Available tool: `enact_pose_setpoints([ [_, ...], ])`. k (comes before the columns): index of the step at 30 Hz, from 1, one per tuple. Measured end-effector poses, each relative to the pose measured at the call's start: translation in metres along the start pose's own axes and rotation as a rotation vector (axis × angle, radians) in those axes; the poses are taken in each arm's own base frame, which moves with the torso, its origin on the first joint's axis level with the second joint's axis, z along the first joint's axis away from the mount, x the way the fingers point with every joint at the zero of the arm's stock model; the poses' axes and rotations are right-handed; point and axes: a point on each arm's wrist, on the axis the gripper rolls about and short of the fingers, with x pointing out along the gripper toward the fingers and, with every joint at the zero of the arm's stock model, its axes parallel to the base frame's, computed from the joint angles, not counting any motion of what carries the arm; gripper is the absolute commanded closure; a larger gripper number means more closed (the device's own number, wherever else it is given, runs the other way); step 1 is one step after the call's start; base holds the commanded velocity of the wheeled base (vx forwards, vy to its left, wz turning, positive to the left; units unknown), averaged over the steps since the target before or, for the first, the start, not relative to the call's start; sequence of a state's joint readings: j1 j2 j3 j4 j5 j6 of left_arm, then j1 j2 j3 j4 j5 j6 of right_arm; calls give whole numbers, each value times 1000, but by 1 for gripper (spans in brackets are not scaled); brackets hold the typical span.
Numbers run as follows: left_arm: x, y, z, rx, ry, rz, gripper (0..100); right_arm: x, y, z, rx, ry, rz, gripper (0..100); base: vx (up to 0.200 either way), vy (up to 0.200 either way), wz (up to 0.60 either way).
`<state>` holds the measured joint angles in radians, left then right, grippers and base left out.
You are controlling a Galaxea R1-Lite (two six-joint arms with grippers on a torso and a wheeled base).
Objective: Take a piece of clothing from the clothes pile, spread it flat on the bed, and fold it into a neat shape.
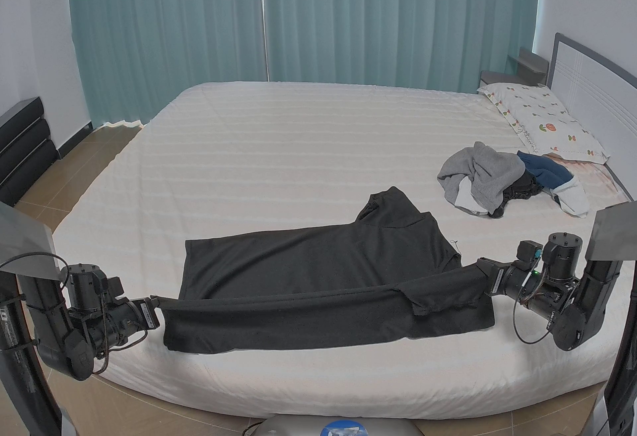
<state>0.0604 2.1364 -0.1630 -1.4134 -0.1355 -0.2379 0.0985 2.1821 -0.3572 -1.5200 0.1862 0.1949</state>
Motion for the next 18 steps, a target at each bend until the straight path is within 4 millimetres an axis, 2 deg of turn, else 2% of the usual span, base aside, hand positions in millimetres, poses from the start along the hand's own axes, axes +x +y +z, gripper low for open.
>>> enact_pose_setpoints([
  [6,31,5,-1,-77,-14,25,100,30,-6,-9,42,-29,-26,100,0,0,0],
  [12,58,10,1,-128,-107,62,100,52,-11,-21,78,-26,-36,100,0,0,0],
  [18,80,12,-11,-157,-102,70,100,73,-18,-31,112,-43,-72,100,0,0,0],
])
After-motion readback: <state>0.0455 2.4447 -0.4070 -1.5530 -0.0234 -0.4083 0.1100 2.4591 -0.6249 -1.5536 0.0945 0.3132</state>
